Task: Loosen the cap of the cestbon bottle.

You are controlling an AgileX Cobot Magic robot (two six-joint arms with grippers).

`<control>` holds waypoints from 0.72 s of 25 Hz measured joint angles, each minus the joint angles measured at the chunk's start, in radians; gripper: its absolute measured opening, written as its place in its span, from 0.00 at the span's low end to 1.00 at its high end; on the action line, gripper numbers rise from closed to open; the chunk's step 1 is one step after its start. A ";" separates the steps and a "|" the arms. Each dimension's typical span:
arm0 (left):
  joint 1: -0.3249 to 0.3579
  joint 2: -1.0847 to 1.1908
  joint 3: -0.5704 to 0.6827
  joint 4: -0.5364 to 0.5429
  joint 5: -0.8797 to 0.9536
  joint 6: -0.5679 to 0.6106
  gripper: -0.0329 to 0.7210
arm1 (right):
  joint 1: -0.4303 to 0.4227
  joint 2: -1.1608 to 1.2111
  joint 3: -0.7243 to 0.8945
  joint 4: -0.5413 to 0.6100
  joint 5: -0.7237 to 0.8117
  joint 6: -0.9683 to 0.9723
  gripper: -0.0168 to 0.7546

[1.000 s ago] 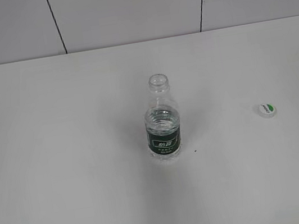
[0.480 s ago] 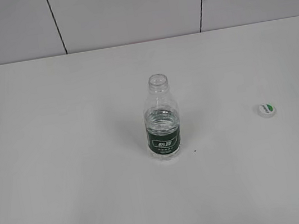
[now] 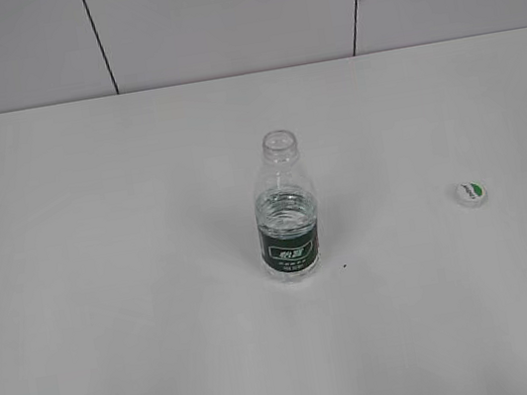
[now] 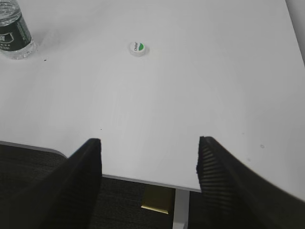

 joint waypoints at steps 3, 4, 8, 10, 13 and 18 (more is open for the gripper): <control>0.000 0.000 0.016 0.000 0.000 0.005 0.37 | 0.000 0.000 0.007 -0.008 -0.001 -0.001 0.65; 0.000 0.000 0.021 0.000 -0.002 0.005 0.37 | 0.000 0.000 0.008 -0.010 -0.002 -0.002 0.65; 0.000 0.000 0.050 0.000 -0.105 0.006 0.37 | 0.000 0.000 0.012 -0.010 -0.014 -0.003 0.65; 0.000 0.000 0.066 -0.003 -0.138 0.006 0.37 | 0.000 0.000 0.021 -0.010 -0.046 -0.003 0.65; 0.000 0.000 0.072 -0.003 -0.151 0.006 0.37 | 0.000 0.000 0.037 -0.009 -0.088 -0.003 0.65; 0.000 0.000 0.072 -0.004 -0.155 0.008 0.37 | 0.000 0.000 0.051 -0.010 -0.124 0.001 0.65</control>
